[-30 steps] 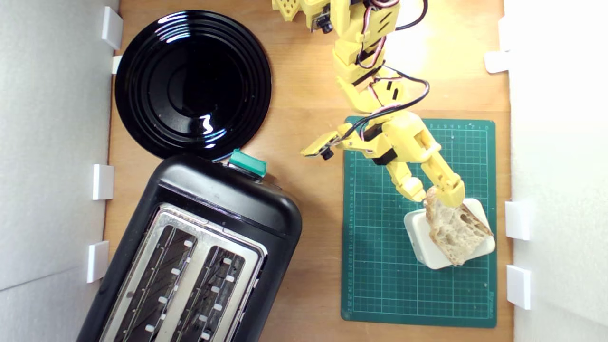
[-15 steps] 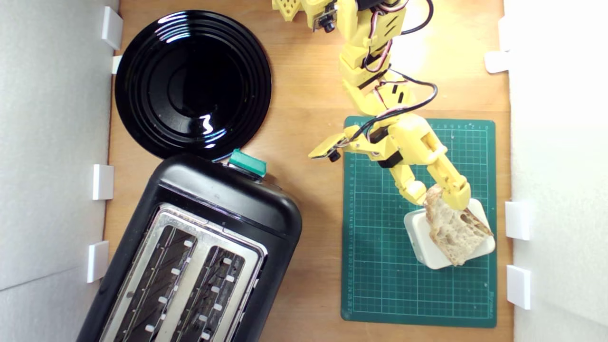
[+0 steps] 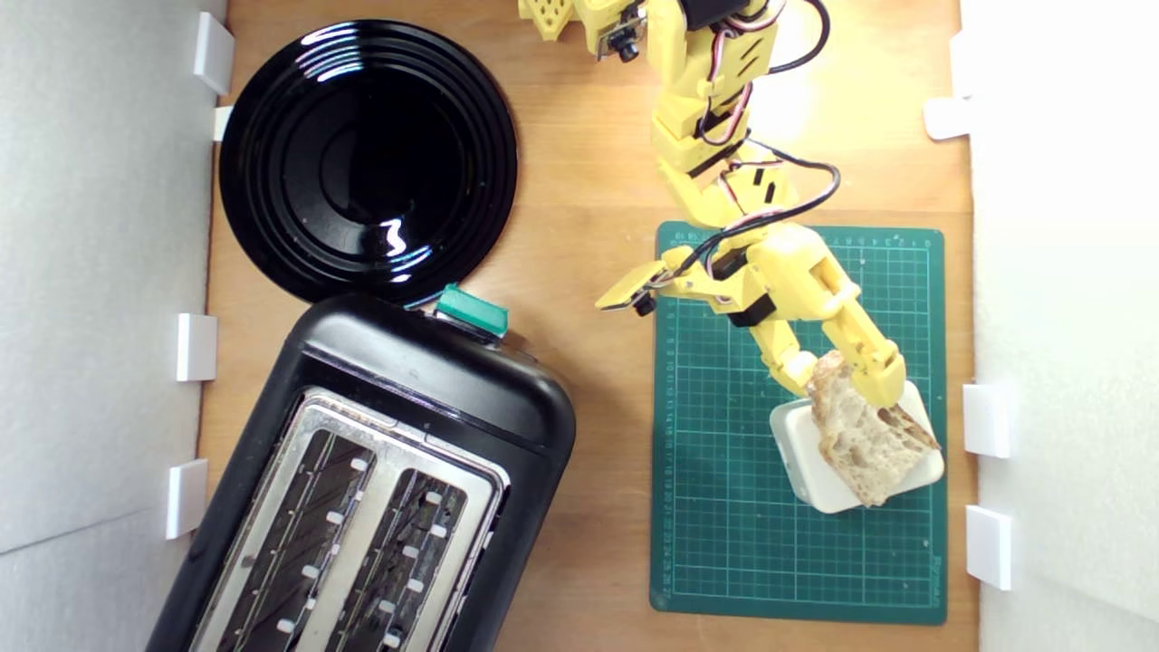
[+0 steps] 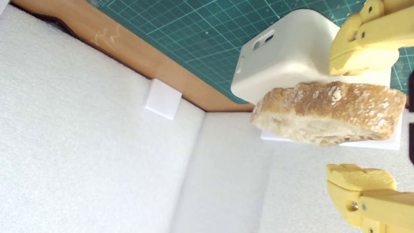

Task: Pick bread and place in toaster

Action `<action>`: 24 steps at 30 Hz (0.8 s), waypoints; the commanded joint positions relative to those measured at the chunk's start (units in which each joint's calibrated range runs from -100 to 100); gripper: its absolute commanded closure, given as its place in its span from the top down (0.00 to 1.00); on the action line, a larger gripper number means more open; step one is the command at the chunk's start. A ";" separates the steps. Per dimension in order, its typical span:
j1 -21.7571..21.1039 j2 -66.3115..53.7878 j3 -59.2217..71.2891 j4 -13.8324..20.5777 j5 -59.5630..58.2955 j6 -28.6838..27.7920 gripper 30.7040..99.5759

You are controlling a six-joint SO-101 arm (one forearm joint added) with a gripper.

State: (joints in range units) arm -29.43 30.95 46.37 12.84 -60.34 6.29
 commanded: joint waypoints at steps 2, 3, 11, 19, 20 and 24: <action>-0.79 -1.09 -2.11 -0.33 -1.69 0.28 0.72; -0.71 -1.09 -2.11 -0.33 -1.69 0.28 0.71; -0.63 -1.09 -2.02 -0.33 -1.69 -0.04 0.52; -0.55 -1.09 -1.84 -0.42 -1.69 -0.14 0.42; -0.55 -1.09 -1.84 -0.42 -1.69 -0.14 0.42; -0.55 -1.34 -1.84 -0.42 -1.61 -0.14 0.39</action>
State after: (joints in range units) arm -29.52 30.87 46.00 12.84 -60.76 6.18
